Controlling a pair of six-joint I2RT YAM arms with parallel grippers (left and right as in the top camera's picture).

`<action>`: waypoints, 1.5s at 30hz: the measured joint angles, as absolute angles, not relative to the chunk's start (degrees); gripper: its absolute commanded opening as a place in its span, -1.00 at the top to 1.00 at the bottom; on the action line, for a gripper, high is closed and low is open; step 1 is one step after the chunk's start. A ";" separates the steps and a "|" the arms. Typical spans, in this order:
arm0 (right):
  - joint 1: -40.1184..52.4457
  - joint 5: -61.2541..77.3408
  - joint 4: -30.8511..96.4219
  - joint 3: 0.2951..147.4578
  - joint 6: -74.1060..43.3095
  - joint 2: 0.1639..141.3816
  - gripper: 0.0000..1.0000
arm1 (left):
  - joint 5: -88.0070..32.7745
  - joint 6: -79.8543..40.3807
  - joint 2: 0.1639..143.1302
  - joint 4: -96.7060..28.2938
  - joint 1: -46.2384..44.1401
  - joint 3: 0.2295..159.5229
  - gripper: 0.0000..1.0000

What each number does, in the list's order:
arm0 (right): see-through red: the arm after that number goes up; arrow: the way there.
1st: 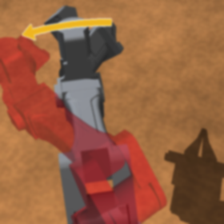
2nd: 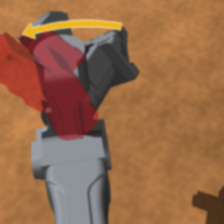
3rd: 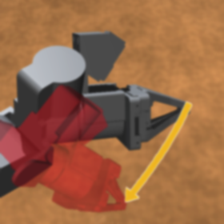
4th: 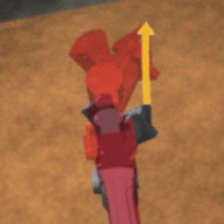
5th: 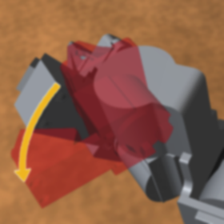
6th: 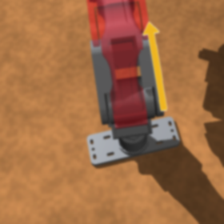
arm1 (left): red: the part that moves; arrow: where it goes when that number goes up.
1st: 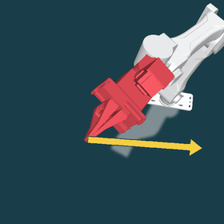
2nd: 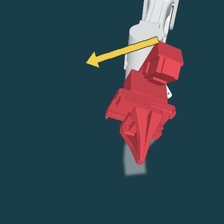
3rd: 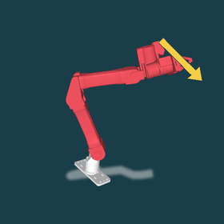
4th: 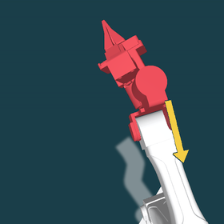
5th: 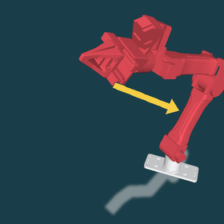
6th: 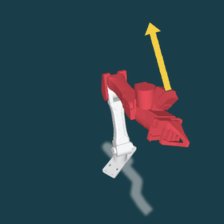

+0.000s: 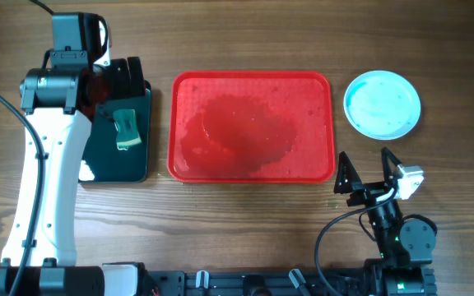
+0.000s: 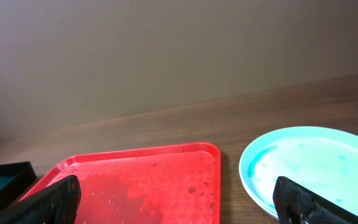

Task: Clean dirty plates on tray and stack at the side

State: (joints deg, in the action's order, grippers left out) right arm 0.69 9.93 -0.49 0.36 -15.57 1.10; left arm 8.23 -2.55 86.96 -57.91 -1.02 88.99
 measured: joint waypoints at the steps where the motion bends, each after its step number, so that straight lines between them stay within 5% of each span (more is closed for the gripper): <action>1: 0.69 9.91 -0.49 0.36 -15.62 1.10 -0.99 | 8.23 -2.52 86.96 -57.91 -1.02 88.99 -1.00; 30: 0.69 8.91 -0.47 0.36 -15.84 1.04 -1.00 | 9.67 -2.70 80.40 -56.10 -5.37 86.17 -1.00; 39: 0.69 8.88 -0.49 0.36 -16.19 0.67 -1.00 | 2.85 -3.01 44.01 -13.08 -7.33 44.64 -1.00; 45: 0.69 8.88 -0.45 0.36 -16.25 0.67 -1.00 | -2.70 -4.95 22.90 4.16 -3.75 17.26 -1.00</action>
State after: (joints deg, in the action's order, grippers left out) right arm 0.69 8.88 -0.45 0.36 -16.25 0.67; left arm -2.70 -4.95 22.90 4.16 -3.75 17.26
